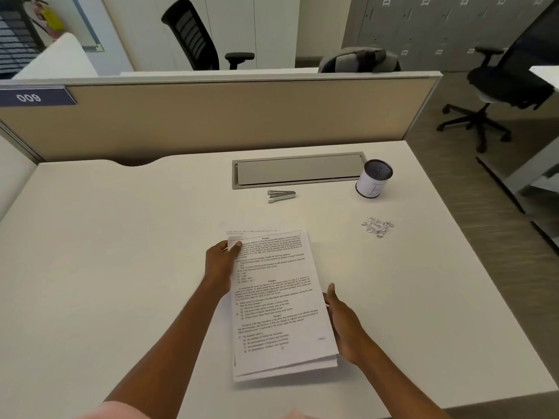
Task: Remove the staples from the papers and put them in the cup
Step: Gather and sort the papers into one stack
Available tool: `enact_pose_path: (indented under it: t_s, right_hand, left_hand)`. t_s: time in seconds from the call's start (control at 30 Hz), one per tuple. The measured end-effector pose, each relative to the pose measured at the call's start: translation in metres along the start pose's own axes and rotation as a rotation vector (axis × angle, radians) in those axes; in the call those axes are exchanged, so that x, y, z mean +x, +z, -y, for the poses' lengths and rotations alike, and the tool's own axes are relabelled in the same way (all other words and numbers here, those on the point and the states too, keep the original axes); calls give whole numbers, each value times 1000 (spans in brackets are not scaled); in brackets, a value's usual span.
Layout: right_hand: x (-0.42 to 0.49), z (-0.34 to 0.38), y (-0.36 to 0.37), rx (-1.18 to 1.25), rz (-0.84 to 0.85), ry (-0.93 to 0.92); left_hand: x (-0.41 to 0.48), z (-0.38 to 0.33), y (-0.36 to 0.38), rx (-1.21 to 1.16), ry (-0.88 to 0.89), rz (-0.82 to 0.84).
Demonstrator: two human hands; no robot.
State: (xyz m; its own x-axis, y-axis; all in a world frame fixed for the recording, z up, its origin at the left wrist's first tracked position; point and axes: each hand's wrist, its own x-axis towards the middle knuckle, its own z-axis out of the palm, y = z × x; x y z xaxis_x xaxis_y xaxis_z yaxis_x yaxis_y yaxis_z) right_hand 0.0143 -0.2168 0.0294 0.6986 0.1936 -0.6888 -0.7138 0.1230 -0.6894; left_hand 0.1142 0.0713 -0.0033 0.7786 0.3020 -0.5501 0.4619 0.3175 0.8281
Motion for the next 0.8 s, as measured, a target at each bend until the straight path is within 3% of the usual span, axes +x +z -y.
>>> enact_pose_path:
  t_s: [0.23, 0.43, 0.57, 0.8]
  right_hand:
    - [16, -11, -2, -191, -73, -130]
    - [17, -15, -21, -143, -123, -131]
    - [16, -16, -36, -81, -137, -125]
    - [20, -20, -50, -28, -167, -115]
  left_hand:
    - [4, 1, 7, 141, 128, -16]
    - [24, -13, -6, 537, 451, -298]
    - [54, -18, -21, 677, 418, -319]
    - [84, -38, -20, 662, 280, -233]
